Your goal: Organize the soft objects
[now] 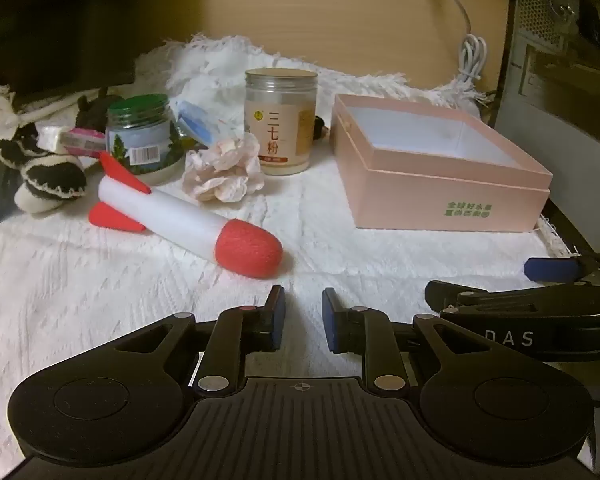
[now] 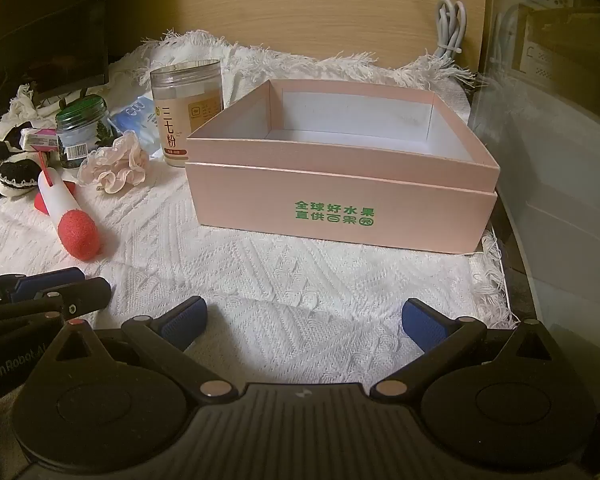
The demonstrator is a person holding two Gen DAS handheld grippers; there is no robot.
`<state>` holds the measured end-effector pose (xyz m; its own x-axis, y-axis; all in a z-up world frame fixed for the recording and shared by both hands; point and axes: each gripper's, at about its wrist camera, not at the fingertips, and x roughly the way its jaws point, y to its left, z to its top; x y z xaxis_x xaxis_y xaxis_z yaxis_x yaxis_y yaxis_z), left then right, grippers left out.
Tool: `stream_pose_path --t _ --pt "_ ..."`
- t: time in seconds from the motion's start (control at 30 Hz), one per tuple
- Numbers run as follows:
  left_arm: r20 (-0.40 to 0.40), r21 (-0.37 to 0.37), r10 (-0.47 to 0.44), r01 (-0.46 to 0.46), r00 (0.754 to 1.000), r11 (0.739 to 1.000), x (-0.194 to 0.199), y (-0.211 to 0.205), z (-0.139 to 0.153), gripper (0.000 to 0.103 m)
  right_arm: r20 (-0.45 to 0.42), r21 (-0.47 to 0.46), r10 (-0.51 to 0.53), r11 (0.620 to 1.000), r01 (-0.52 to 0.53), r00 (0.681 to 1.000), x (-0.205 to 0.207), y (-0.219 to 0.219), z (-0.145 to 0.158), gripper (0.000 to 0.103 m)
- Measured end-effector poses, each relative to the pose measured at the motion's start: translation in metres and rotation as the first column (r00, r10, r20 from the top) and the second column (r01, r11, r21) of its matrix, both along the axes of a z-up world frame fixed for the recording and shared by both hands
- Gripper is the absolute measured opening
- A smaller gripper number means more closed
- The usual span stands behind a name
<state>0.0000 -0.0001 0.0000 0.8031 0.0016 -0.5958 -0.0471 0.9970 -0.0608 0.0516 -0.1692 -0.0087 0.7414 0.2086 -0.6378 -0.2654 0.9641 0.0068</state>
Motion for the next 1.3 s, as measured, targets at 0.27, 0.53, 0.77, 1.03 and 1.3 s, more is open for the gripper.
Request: stream_pose_path --t 0.27,0.53,0.77,1.03,1.3 --pt "0.0 0.017 0.001 -0.001 1.0 1.0 -0.0001 0.0002 -0.0002 0.024 -0.001 0.0 0.0 1.0 0.0 1.0 0.0001 0.0 0.0003 0.103" --pt "0.001 0.021 0.0 0.0 1.0 1.0 -0.0003 0.0003 -0.0004 0.024 -0.001 0.0 0.0 1.0 0.0 1.0 0.0001 0.0 0.0005 0.103" --pt "0.001 0.024 0.001 -0.001 1.0 1.0 -0.0003 -0.0001 -0.0004 0.024 -0.001 0.0 0.0 1.0 0.0 1.0 0.0003 -0.0002 0.0005 0.103" --pt "0.001 0.025 0.001 -0.002 1.0 1.0 -0.0003 -0.0001 -0.0004 0.024 -0.001 0.0 0.0 1.0 0.0 1.0 0.0004 -0.0003 0.0005 0.103" --pt "0.001 0.026 0.002 -0.002 1.0 1.0 -0.0004 -0.0003 -0.0004 0.024 -0.001 0.0 0.0 1.0 0.0 1.0 0.0004 -0.0003 0.0005 0.103"
